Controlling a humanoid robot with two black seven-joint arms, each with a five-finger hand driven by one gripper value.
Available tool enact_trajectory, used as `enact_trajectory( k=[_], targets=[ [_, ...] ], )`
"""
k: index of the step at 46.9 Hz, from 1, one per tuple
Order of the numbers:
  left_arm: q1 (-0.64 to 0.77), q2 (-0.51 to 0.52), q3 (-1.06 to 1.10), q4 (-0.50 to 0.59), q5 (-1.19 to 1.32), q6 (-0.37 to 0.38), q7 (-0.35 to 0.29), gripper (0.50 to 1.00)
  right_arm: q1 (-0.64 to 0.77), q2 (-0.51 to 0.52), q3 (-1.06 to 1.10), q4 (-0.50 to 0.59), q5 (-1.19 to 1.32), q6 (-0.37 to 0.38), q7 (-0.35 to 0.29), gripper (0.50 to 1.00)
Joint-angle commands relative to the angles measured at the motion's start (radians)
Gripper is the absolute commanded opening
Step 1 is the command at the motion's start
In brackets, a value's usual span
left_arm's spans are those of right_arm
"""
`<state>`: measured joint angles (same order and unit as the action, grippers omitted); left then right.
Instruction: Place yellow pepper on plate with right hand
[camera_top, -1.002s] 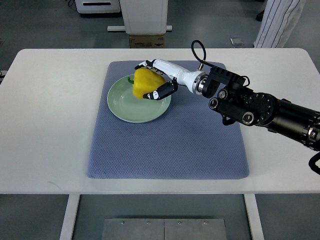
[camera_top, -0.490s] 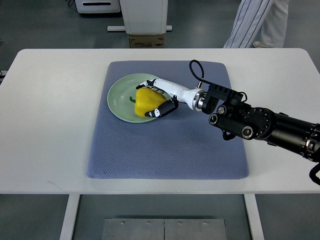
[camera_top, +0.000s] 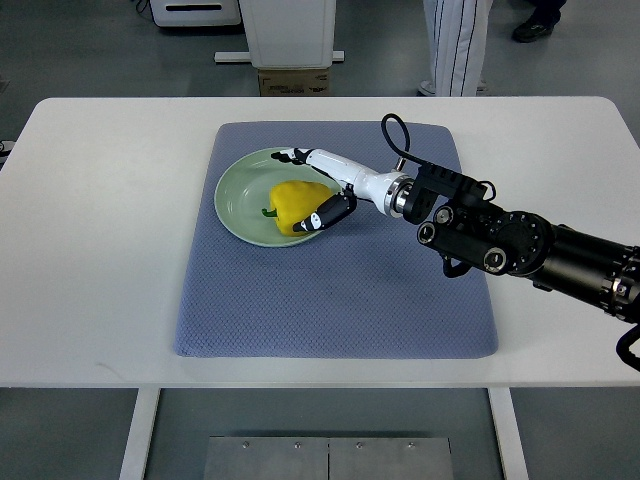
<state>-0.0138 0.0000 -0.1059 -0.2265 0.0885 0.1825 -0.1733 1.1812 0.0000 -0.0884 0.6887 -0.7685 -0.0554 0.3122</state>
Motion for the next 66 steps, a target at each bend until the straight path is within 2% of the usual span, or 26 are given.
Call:
enact_trajectory(
  k=[1, 17, 32, 46, 66],
  targets=[
    [0.000, 0.000, 0.000, 0.001, 0.000, 0.000, 0.000, 1.000, 0.000, 0.000, 0.007, 0.000, 0.008, 0.000, 0.001, 0.989],
    [0.000, 0.000, 0.000, -0.001, 0.000, 0.000, 0.000, 1.000, -0.028, 0.000, 0.081, -0.005, 0.031, -0.030, 0.001, 0.985],
    [0.000, 0.000, 0.000, -0.001, -0.001, 0.000, 0.000, 1.000, -0.146, 0.000, 0.337, -0.005, 0.031, -0.029, -0.001, 0.983],
    [0.000, 0.000, 0.000, -0.001, 0.000, 0.000, 0.000, 1.000, -0.229, -0.092, 0.564, -0.006, 0.041, -0.029, -0.012, 0.979],
    [0.000, 0.000, 0.000, -0.001, 0.000, 0.000, 0.000, 1.000, -0.301, -0.120, 0.831, -0.011, 0.118, -0.029, -0.114, 0.981]
  ],
)
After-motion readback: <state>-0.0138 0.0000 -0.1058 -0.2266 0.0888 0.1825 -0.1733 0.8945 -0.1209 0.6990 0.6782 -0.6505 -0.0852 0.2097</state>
